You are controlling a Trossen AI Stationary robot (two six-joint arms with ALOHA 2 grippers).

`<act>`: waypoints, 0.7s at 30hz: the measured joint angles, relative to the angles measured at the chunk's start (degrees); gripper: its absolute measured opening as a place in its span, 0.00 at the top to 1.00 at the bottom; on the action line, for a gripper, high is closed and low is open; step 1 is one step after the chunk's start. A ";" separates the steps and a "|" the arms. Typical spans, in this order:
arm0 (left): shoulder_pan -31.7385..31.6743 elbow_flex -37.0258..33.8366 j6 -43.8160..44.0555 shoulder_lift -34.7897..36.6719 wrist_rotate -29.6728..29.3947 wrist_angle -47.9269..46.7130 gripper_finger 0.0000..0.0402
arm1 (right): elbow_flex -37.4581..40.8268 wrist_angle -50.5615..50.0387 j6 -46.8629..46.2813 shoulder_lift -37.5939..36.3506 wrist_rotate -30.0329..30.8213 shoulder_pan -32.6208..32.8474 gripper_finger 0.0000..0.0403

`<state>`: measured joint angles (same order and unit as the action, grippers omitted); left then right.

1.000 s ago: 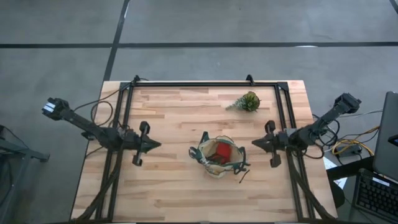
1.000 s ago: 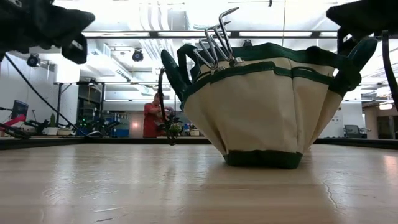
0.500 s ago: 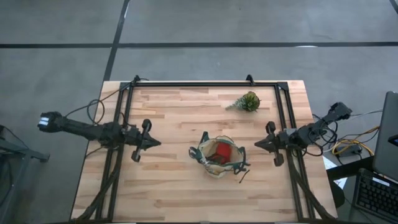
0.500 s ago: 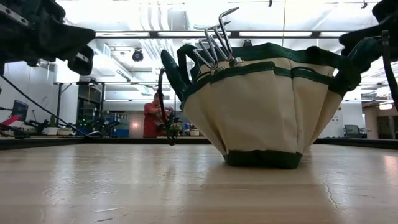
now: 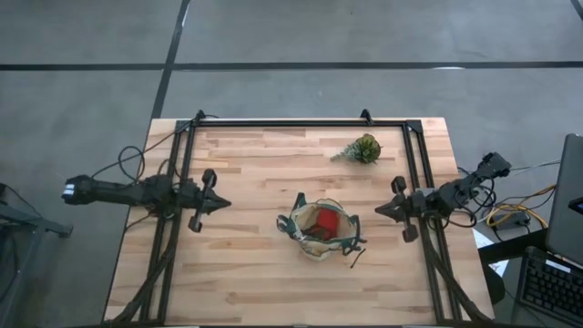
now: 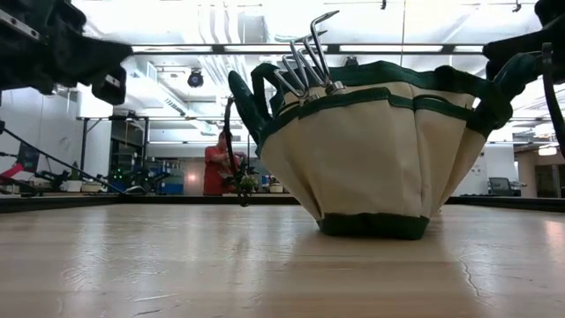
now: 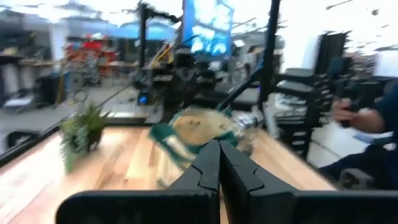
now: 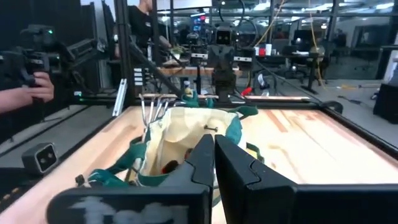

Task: Pick & Place Garden tools in Gardening bag
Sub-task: Return to Home Position

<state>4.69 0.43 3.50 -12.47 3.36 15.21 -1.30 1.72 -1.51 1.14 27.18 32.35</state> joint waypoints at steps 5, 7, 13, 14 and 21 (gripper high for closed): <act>-0.02 -0.02 2.04 0.24 -2.38 -1.26 0.98 | 0.00 0.15 -0.63 0.39 4.86 -0.14 0.98; -0.02 -0.04 2.03 0.20 -3.78 -1.31 0.98 | 0.00 0.13 -1.59 0.61 4.98 -0.15 0.98; -0.02 -0.07 -4.37 0.15 -5.01 -4.10 0.97 | 0.00 0.16 1.84 0.96 4.92 -0.15 0.98; -0.02 -0.07 -5.65 0.13 -4.99 -5.00 0.97 | 0.00 0.15 2.55 0.89 4.92 -0.15 0.98; -0.02 0.04 -6.21 0.07 -4.99 -7.79 0.97 | 0.00 0.15 2.36 0.95 4.92 -0.12 0.98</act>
<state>4.67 0.47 -2.72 -12.40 -1.63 7.42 -1.30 1.87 0.85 2.09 32.10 32.23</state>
